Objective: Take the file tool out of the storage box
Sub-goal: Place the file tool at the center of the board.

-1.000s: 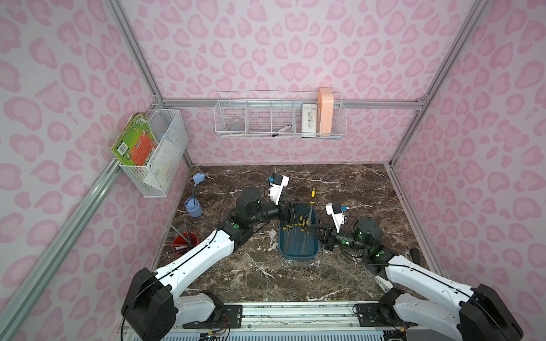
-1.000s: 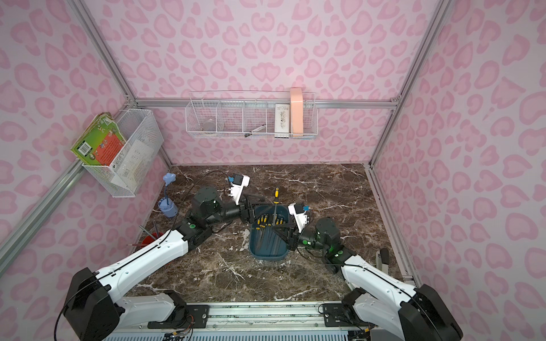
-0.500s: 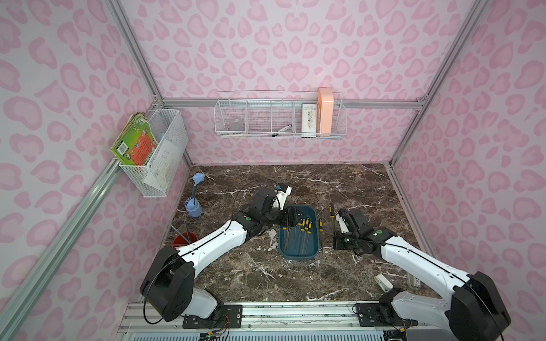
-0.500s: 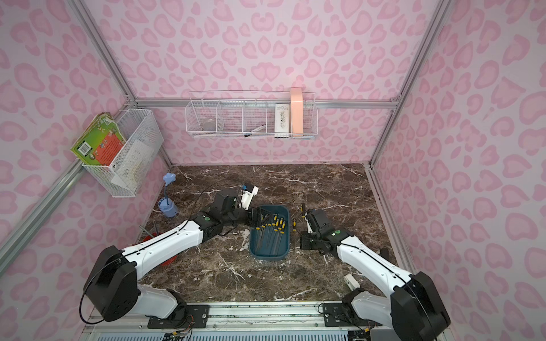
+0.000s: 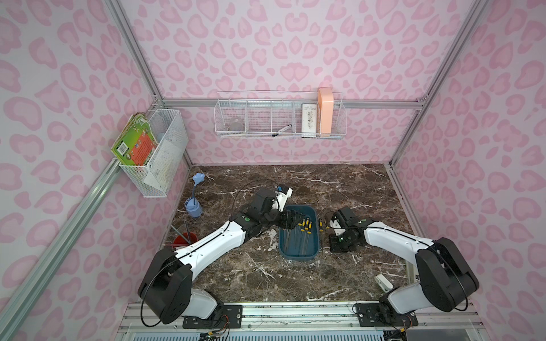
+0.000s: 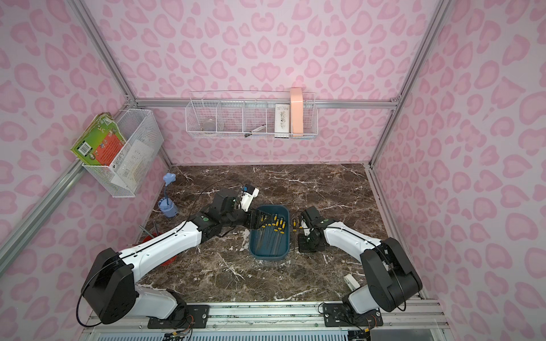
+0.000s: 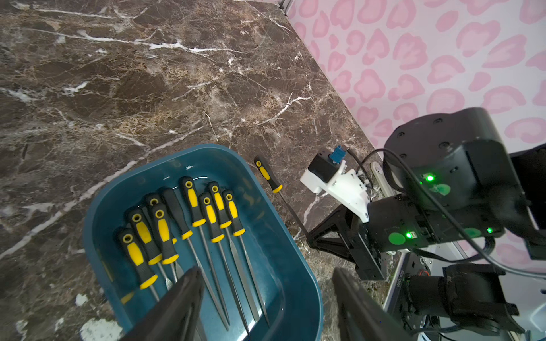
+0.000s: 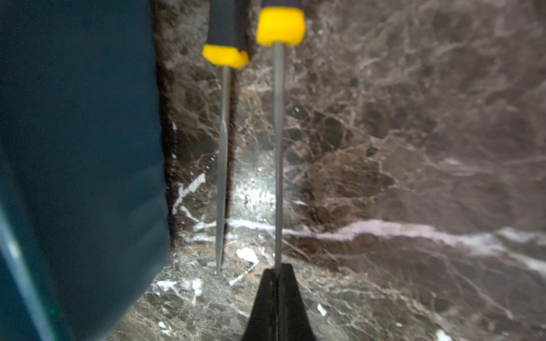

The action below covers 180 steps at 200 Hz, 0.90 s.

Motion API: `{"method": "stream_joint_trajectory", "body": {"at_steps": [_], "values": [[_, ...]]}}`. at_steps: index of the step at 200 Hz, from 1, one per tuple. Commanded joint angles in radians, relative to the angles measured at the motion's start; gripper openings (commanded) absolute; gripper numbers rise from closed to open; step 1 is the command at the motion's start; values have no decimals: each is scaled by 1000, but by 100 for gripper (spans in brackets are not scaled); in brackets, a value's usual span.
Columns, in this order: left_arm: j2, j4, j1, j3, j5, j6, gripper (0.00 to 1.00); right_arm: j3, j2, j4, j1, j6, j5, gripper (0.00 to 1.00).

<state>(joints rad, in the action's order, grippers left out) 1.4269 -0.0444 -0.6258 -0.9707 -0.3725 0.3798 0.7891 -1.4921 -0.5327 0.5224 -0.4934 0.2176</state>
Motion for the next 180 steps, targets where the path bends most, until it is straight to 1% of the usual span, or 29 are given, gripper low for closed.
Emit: {"method": "stream_joint_trajectory", "body": {"at_steps": [1, 18, 53, 87, 113, 147, 180], "values": [[-1, -14, 1, -1, -23, -29, 73, 6, -19, -12, -4, -4, 55, 0], [4, 9, 1, 6, -56, -27, 73, -15, -13, 16, -22, -32, 82, 0], [10, 18, 1, 11, -71, -25, 74, -30, -11, 38, -21, -66, 91, 0], [13, 75, 1, 27, -131, -15, 74, -54, -22, 54, -11, -111, 98, 0], [14, 60, 1, 22, -122, -15, 74, -95, -2, 88, -21, -130, 89, 0], [24, 58, 1, 17, -133, -12, 74, -81, -38, 93, -13, -127, 93, 0], [33, 57, 0, 15, -136, -11, 74, -87, -30, 99, -30, -126, 81, 0]]}}
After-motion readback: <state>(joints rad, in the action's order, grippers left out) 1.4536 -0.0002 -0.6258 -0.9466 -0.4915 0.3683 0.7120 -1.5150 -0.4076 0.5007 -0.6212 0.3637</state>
